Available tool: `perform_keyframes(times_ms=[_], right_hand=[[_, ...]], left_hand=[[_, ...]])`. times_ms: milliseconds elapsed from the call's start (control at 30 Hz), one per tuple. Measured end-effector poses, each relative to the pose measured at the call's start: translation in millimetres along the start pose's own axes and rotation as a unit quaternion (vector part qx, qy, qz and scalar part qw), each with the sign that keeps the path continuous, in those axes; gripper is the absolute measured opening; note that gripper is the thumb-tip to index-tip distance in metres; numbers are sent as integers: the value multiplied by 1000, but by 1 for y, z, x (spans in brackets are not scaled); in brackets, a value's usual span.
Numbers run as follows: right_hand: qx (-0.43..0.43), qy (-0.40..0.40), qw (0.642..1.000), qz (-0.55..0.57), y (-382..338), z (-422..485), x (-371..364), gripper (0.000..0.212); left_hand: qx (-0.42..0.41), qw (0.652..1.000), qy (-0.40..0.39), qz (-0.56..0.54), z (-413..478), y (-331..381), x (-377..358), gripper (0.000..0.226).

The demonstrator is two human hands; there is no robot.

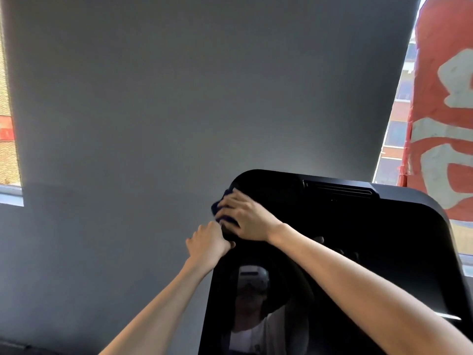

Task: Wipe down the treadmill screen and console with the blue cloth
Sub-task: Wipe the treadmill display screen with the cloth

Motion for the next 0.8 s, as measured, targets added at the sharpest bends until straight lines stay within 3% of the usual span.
perform_keyframes(times_ms=[100,167,233,300,333,467,533,633,800], right_hand=[[36,-39,998,-32,6,3,5,38],[-91,37,992,-78,25,16,9,42],[-276,101,952,-79,44,18,22,42],[-390,119,909,-85,49,11,29,39],[-395,121,905,-102,48,7,30,39],[-264,84,952,-127,49,-11,44,38],[-309,42,939,-146,69,-15,62,38],[-436,18,882,-179,77,-4,74,38],[-290,44,951,-96,39,-9,53,35]], left_hand=[[-1,1000,-4,11,0,2,2,40],[-2,1000,-9,9,0,2,3,37],[0,1000,-13,2,0,3,4,34],[0,1000,-18,6,2,6,4,31],[-6,1000,-20,15,3,9,5,29],[-31,998,-25,50,8,18,3,18],[-30,998,-28,57,9,20,4,19],[-31,998,-28,54,10,22,4,18],[-42,997,-20,67,7,23,5,24]])
Point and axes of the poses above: each hand's wrist, its own z-axis towards the middle knuckle, its own x-axis out of the back of the hand, y = z × x, the point moved 2 cm from there along z, towards the middle knuckle, and after that the axes turned 10 degrees about y, right-handed, at the moved point
